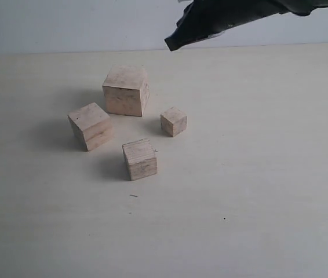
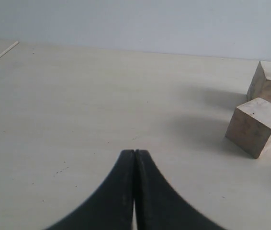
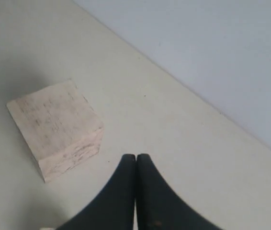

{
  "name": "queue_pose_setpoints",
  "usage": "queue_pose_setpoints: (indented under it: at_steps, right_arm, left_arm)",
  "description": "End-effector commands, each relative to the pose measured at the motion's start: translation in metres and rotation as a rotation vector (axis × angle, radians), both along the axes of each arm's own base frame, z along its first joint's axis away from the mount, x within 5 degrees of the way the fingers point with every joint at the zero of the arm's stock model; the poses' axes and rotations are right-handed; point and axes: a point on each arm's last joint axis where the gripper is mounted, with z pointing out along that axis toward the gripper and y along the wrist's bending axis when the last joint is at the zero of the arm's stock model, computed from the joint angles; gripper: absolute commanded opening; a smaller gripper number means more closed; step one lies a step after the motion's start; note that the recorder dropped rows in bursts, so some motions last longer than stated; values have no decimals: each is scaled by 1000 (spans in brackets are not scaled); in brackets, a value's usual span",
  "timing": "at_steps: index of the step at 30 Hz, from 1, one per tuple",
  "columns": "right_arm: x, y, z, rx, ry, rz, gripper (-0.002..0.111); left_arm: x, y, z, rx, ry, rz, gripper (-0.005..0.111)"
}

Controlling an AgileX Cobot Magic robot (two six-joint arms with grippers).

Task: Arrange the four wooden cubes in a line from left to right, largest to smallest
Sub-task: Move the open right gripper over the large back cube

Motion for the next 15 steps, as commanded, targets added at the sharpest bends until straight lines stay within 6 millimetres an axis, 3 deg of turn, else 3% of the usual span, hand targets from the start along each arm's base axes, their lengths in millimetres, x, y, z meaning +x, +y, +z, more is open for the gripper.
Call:
queue_pose_setpoints:
  at_steps: [1, 4, 6, 10, 15]
  right_arm:
    - [10, 6, -30, -56, 4, 17, 0]
    - [16, 7, -48, -98, -7, 27, 2]
    - [20, 9, -54, -93, -1, 15, 12]
    - [25, 15, -51, -51, 30, 9, 45]
    - [24, 19, -49, 30, 64, -45, 98]
  left_arm:
    - [0, 0, 0, -2, -13, -4, 0]
    - [0, 0, 0, -2, -13, -4, 0]
    - [0, 0, 0, -2, -13, -4, 0]
    - [0, 0, 0, -2, -13, -4, 0]
    - [0, 0, 0, -2, -13, -4, 0]
